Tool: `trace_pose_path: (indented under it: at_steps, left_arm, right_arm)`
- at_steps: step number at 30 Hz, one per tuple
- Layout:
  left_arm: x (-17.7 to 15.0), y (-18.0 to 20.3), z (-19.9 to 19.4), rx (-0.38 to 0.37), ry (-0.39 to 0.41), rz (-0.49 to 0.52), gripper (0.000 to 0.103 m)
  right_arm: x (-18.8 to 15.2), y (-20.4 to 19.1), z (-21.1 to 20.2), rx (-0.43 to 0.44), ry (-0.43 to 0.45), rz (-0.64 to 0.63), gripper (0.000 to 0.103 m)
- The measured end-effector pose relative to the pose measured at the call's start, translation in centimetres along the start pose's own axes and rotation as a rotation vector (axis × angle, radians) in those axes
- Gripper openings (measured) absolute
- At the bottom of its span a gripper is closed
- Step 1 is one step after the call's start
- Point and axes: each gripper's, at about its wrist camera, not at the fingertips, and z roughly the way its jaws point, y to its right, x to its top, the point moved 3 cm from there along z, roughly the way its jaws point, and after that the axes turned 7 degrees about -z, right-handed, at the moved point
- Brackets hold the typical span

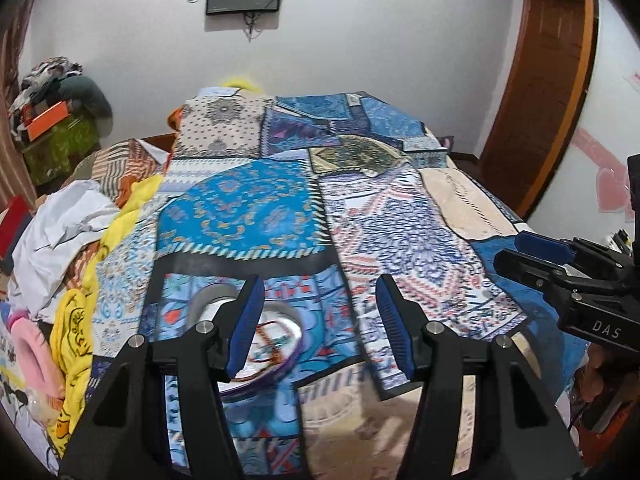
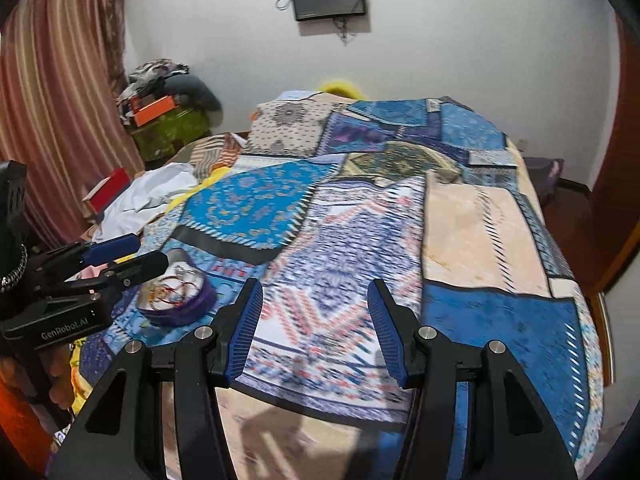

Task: Organize jewelry
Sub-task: 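Lift both open tools away toward the remaining loose jewelry, then close the left tool on an earring while the right tool grasps a small ring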

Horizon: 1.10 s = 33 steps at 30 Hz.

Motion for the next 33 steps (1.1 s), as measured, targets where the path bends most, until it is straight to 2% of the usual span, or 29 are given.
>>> trace_pose_path:
  at_steps: [8,15,18,21,25,28,30,33]
  left_arm:
    - [-0.5,3.9,2.3,-0.064,-0.047,0.057,0.057]
    - [-2.0,6.3,4.9,-0.115,-0.127,0.078,0.057]
    - [-2.7,6.7,6.1,-0.104,-0.149,0.079,0.057]
    - [-3.0,7.0,7.2,-0.123,-0.18,0.062,0.056]
    - [-3.2,7.8,8.0,-0.166,-0.211,0.061,0.038]
    - [-3.4,8.6,8.3,-0.18,-0.213,0.083,0.029]
    - [-3.5,9.3,8.4,-0.193,-0.22,0.097,0.025]
    - [-3.5,9.7,8.5,-0.198,-0.219,0.102,0.025]
  right_arm:
    - [-1.8,3.8,-1.5,-0.08,-0.023,0.028,0.051]
    - [-3.6,4.8,-0.7,-0.077,-0.073,0.044,0.051]
    - [-4.5,4.8,0.0,-0.068,-0.095,0.048,0.051]
    - [-5.1,5.2,0.5,-0.051,-0.109,0.071,0.051]
    - [-5.7,5.7,0.9,-0.043,-0.122,0.087,0.051]
    - [-5.7,5.9,1.2,-0.034,-0.124,0.091,0.051]
    - [-5.7,5.9,1.3,-0.029,-0.125,0.092,0.051]
    - [-5.8,5.9,1.5,-0.02,-0.128,0.091,0.051]
